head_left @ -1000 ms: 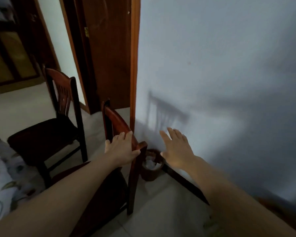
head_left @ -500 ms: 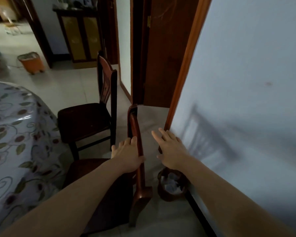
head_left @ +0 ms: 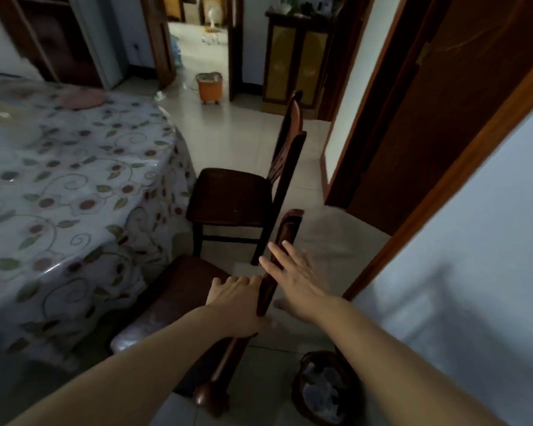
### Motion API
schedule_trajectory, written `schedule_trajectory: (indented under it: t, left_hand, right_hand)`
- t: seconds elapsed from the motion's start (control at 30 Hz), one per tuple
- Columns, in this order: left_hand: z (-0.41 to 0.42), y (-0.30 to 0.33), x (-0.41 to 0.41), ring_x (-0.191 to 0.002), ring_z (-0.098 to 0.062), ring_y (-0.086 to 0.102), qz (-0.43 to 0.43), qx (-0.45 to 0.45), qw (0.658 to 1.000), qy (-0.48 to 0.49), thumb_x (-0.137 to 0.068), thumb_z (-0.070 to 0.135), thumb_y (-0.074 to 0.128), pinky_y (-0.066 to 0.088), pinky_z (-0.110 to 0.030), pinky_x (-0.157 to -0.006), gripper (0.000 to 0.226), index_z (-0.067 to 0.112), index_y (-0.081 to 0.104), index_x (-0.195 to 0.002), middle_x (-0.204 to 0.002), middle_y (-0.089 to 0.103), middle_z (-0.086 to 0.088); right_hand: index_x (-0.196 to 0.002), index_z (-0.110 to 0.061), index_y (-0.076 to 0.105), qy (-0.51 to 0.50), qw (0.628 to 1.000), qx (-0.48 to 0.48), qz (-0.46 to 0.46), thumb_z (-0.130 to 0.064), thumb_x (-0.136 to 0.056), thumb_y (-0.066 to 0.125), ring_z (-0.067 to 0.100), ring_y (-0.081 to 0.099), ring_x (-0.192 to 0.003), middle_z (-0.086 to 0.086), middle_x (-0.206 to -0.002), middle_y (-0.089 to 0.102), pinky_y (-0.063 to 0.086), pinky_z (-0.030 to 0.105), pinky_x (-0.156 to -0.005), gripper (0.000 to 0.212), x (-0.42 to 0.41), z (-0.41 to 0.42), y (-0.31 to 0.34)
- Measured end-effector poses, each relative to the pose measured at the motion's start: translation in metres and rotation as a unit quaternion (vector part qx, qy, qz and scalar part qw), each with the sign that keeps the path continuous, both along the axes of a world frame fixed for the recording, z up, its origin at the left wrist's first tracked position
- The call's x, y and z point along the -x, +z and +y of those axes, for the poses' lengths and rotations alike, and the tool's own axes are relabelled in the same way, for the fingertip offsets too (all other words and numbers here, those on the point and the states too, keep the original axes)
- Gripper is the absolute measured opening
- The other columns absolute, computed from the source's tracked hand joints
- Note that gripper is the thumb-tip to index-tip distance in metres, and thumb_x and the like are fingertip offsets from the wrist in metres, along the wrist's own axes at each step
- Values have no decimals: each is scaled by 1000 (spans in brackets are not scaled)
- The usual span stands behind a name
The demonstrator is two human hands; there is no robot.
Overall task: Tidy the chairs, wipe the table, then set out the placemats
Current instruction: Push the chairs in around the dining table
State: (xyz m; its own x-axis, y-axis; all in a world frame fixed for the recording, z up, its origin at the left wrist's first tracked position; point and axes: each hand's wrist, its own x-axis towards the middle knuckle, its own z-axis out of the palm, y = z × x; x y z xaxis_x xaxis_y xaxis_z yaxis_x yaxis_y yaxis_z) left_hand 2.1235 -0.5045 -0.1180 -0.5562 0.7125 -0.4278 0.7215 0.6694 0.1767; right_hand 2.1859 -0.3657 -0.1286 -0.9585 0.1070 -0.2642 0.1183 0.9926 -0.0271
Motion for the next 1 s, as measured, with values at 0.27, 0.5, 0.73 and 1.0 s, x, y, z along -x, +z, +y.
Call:
schedule_trajectory:
  t: [0.27,0.5,0.73,1.0]
  left_hand:
    - [-8,-5,-39,-109,-31,59,4,17,983,180,-77,26,66,46,-36,-82,76,21,25,-140,-118,60,-9]
    - [-23,6,-13,-108,-30,60,24,4,972,233,-75,26,67,46,-34,-77,61,27,41,-131,-116,63,-4]
    - [-70,41,64,-99,-27,62,85,-25,942,323,-73,22,64,40,-31,-68,33,29,58,-104,-101,65,0]
    - [-129,39,128,-100,-25,61,213,-89,865,445,-78,28,63,41,-34,-69,38,26,47,-112,-109,63,2]
  right_hand:
    - [-151,-13,10,105,994,-11,40,-20,-97,43,28,-12,-146,13,-159,-4,-10,46,-115,63,8,8,-11]
    - [-150,-21,16,200,977,-6,68,-29,-100,36,30,-6,-146,13,-159,-2,-10,44,-115,54,50,12,-3]
    - [-141,-15,32,236,962,27,137,-34,-96,44,32,18,-141,15,-148,32,4,46,-117,50,143,-34,21]
    - [-134,-15,40,315,931,10,183,-6,-89,50,29,24,-138,13,-145,34,-1,47,-116,47,262,-88,45]
